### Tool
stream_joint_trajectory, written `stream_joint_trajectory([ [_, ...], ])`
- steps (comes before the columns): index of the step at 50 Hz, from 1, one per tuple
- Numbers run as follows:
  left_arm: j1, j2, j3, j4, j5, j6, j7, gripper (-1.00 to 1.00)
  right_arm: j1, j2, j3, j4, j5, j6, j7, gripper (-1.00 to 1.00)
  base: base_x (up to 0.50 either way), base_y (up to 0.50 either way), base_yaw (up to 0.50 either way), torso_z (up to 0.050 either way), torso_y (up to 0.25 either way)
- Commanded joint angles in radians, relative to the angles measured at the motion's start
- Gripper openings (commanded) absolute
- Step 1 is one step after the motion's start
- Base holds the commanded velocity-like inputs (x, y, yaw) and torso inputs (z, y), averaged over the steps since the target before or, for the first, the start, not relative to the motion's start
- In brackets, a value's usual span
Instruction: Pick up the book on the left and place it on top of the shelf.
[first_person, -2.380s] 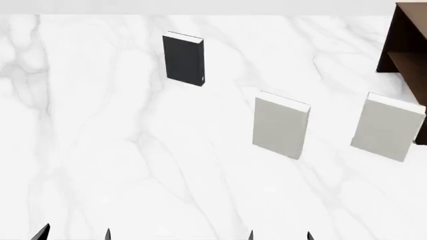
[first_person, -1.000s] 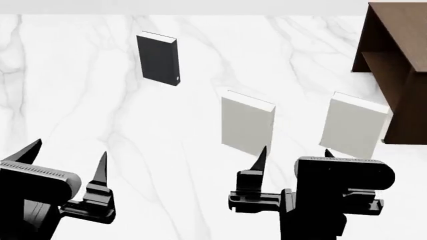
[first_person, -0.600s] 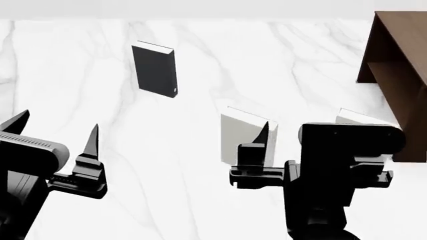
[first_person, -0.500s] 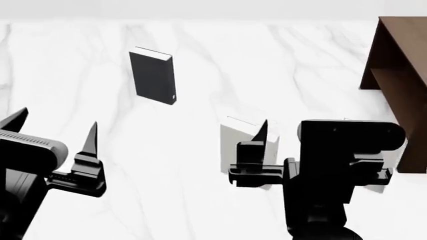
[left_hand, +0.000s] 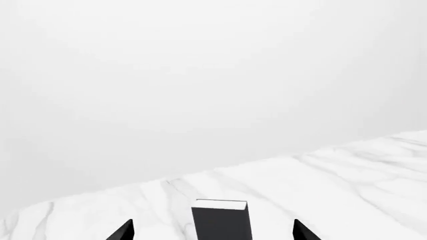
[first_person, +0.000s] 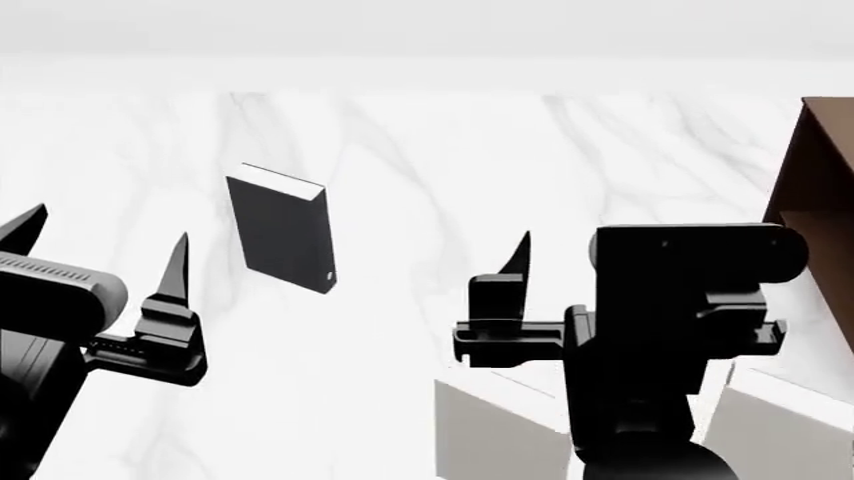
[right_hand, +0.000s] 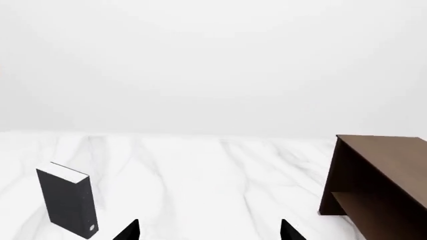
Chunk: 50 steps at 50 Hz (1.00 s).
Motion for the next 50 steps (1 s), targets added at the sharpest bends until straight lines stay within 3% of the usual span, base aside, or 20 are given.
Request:
stream_joint_trajectory([
  [1, -0.005, 0.007, -0.016, 0.004, -0.004, -0.002, 0.005, 1.0, 0.009, 0.0, 0.006, -0.001, -0.003, 0.015, -0.009, 1.0, 0.5, 0.0, 0.0, 0.0, 0.01],
  [44, 0.007, -0.008, -0.007, -0.015, -0.032, 0.029, -0.014, 1.0, -0.011, 0.015, -0.022, 0.032, 0.019, -0.023, 0.0, 1.0, 0.5, 0.0, 0.0, 0.0, 0.001],
  [50, 0.007, -0.011, -0.007, -0.016, -0.036, 0.029, -0.016, 1.0, -0.005, 0.04, -0.072, 0.048, 0.012, 0.003, -0.005, 1.0, 0.07, 0.0, 0.0, 0.0, 0.002],
])
